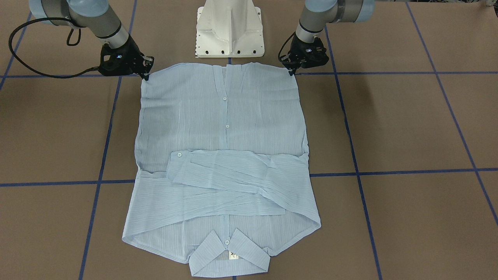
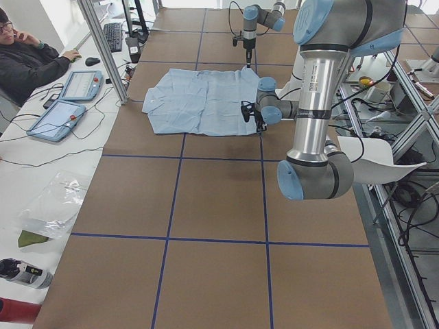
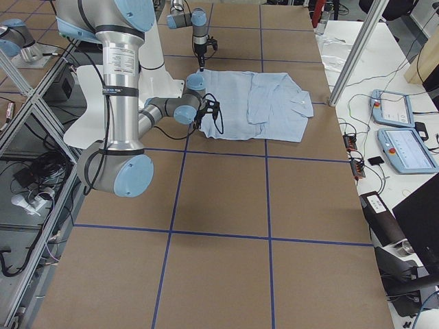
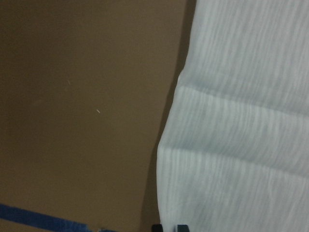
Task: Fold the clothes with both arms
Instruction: 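Grasp both hem corners with the left and right grippers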
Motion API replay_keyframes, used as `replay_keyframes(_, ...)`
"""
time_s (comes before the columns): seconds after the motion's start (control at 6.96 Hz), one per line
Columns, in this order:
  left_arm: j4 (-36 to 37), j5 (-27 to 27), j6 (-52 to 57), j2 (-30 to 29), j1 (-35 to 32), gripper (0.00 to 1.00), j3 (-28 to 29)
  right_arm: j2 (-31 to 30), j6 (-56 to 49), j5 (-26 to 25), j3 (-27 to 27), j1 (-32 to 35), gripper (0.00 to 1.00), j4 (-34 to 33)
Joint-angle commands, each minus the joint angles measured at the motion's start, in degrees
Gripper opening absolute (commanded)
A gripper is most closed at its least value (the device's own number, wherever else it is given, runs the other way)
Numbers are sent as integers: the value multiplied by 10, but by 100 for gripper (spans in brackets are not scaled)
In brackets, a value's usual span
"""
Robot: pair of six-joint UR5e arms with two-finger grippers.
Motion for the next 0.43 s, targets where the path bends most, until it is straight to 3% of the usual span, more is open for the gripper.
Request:
replay_keyframes(0.0, -3, -5, 31, 10, -7, 0, -18, 12, -4, 33, 2, 34, 0, 1)
replay_keyframes(0.29, -8, -5, 70, -3, -29, 0, -18, 17, -4, 46, 2, 45, 0, 1)
